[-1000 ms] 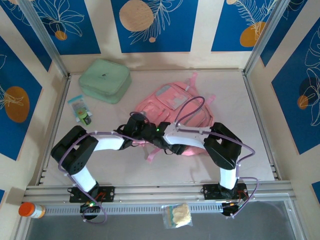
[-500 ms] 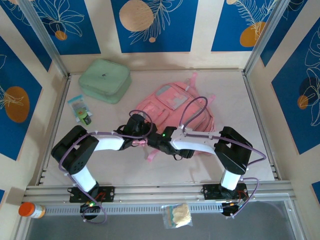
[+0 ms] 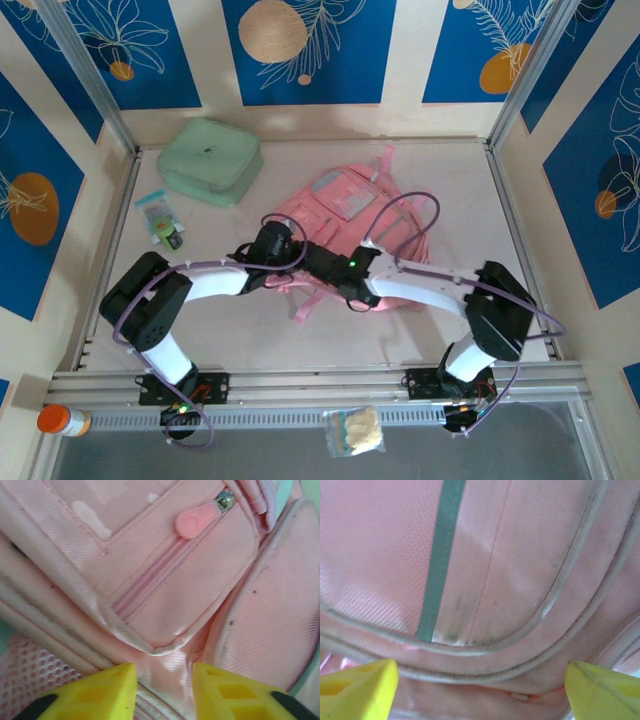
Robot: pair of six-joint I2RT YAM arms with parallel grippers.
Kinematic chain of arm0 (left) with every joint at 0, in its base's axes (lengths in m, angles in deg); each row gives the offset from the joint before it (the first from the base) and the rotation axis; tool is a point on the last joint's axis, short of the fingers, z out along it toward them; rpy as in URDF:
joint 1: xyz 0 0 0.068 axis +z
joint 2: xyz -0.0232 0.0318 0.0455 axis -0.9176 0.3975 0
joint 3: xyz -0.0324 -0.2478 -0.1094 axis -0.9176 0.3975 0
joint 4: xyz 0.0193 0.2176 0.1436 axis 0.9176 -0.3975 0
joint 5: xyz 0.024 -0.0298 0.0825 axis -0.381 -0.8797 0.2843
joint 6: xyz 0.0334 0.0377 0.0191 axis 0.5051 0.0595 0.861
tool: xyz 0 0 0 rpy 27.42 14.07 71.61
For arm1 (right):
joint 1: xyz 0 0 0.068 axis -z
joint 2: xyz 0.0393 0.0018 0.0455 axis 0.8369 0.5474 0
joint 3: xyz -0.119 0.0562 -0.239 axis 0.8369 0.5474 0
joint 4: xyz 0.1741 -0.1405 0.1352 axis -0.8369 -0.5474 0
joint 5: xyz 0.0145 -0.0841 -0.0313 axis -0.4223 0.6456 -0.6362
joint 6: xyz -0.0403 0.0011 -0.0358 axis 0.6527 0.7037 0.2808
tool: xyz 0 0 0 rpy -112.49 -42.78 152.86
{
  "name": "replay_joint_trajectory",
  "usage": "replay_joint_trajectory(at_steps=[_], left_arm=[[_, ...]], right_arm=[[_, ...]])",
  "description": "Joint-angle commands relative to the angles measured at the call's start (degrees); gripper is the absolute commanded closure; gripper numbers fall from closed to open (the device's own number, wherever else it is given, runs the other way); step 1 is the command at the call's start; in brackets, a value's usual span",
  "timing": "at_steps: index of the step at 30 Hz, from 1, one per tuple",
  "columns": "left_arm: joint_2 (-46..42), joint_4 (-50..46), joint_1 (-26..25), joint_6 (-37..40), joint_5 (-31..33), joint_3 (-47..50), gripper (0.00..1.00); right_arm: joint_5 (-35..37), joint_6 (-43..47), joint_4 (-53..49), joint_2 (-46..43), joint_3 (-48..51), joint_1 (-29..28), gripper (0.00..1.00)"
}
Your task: Pack the student bag
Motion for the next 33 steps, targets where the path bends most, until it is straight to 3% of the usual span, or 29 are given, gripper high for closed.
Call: replay_joint_trajectory(at_steps=[1,12,17,23,27,33], left_arm=[[-0.96,-4.14,-1.06,-1.76,-3.75,-2.71,0.59],[2.24,-16.26,-4.34,-0.2,-2.13,-12.08,0.58],[4.54,-15.91,-4.97,-1.54,-1.7,-13.52,0.61],[2.9,-18.59,-5.64,-5.82,7.1,-11.39,0.6],[4.81,-17.79,-6.35,-7.13,6.95,-12.49,0.59],[8.79,-15.21,-6.8,-7.61,4.17,-16.67,0.73]], right_arm=[[-3.43,5.94,3.59,-4.49,2.08,1.62,0.14],[-6.89,6.4,5.03,-16.22,10.06,5.09,0.14],[-7.77,6.55,5.7,-17.56,12.16,5.96,0.14],[-8.74,7.58,5.8,-18.72,12.69,6.94,0.14],[-8.68,7.79,6.27,-19.36,13.62,7.45,0.14],[-9.53,8.89,7.41,-18.02,13.74,7.9,0.14]])
